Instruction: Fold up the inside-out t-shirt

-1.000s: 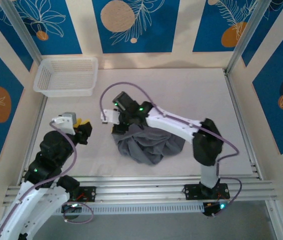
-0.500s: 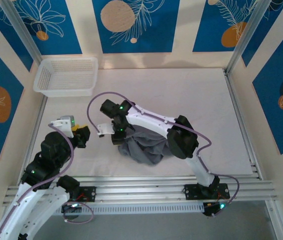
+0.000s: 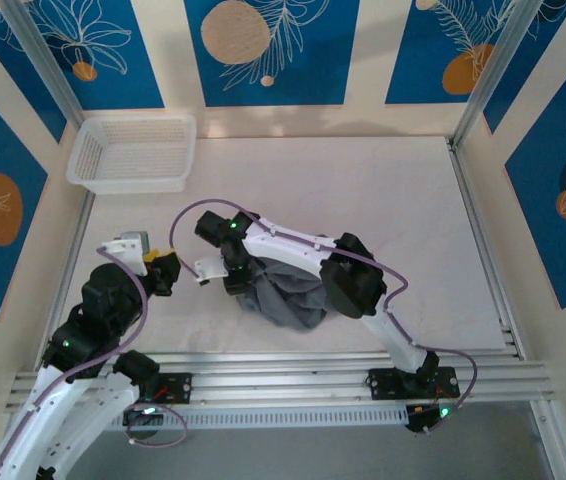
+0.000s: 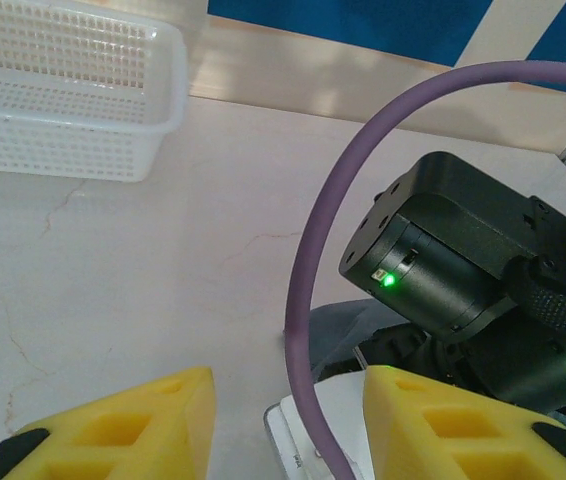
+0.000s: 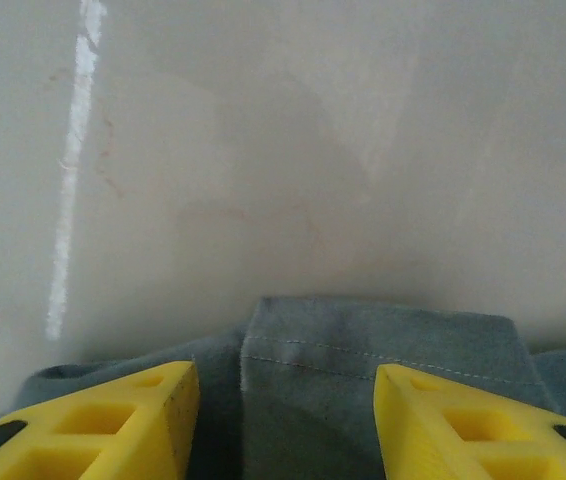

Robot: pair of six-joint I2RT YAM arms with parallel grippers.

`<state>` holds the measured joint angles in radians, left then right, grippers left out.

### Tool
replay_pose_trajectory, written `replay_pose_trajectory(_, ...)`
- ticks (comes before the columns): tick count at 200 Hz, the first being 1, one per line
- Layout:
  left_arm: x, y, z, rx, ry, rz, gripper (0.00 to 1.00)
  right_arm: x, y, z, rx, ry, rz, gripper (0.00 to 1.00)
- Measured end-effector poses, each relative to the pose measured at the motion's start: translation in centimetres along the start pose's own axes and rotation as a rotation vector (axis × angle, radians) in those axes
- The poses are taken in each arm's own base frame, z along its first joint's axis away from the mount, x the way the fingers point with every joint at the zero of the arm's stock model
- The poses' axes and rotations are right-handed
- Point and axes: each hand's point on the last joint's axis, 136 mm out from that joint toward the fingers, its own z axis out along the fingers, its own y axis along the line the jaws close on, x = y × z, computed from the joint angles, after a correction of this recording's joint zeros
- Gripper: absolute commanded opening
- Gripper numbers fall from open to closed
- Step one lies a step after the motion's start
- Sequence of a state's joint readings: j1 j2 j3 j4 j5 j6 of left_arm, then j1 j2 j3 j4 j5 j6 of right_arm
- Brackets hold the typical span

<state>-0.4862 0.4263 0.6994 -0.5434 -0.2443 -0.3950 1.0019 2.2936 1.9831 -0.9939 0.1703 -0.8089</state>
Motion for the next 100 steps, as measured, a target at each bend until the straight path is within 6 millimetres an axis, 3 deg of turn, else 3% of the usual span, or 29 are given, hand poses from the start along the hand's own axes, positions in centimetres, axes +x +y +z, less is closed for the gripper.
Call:
replay_pose_trajectory(80, 0.0, 0.0, 0.0, 0.0, 0.0, 0.0, 0.43, 1.9, -1.6, 1.4, 0.075, 0.066, -0.055, 0.5)
replay_pose_trajectory(100, 0.0, 0.0, 0.0, 0.0, 0.0, 0.0, 0.43, 2.1, -1.8, 1.4, 0.075, 0.064, -0.062, 0.56)
